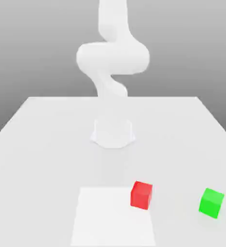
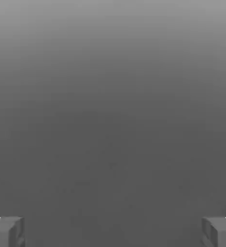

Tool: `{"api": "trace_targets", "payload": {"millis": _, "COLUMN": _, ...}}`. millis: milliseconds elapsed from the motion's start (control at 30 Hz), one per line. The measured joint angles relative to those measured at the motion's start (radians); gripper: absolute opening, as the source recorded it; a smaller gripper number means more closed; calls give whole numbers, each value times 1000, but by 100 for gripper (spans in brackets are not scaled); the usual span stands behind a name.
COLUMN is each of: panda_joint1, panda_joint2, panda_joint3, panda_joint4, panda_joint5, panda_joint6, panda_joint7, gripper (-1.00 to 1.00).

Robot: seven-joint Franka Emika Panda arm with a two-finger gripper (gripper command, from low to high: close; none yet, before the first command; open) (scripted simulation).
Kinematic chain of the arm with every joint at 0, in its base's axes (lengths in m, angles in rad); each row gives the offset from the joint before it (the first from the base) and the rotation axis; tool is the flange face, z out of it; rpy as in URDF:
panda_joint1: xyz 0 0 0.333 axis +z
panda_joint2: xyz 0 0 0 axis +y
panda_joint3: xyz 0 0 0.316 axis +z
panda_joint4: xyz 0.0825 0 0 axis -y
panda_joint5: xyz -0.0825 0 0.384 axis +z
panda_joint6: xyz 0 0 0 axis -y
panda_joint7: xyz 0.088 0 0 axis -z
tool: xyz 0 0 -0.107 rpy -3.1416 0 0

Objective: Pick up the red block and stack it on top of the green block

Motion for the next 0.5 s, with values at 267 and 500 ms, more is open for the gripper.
{"api": "trace_targets", "payload": {"millis": 267, "panda_joint1": 189, "panda_joint2": 282, "panda_joint3": -114, "panda_joint4": -182, "panda_joint5": 62, "panda_joint6": 172, "panda_joint7": -397, "gripper": 0}}
{"api": "trace_targets", "payload": {"millis": 500, "panda_joint1": 296, "panda_joint2": 516, "panda_joint3": -140, "panda_joint4": -336, "panda_joint5": 81, "panda_joint6": 319, "panda_joint7": -706, "gripper": 0}}
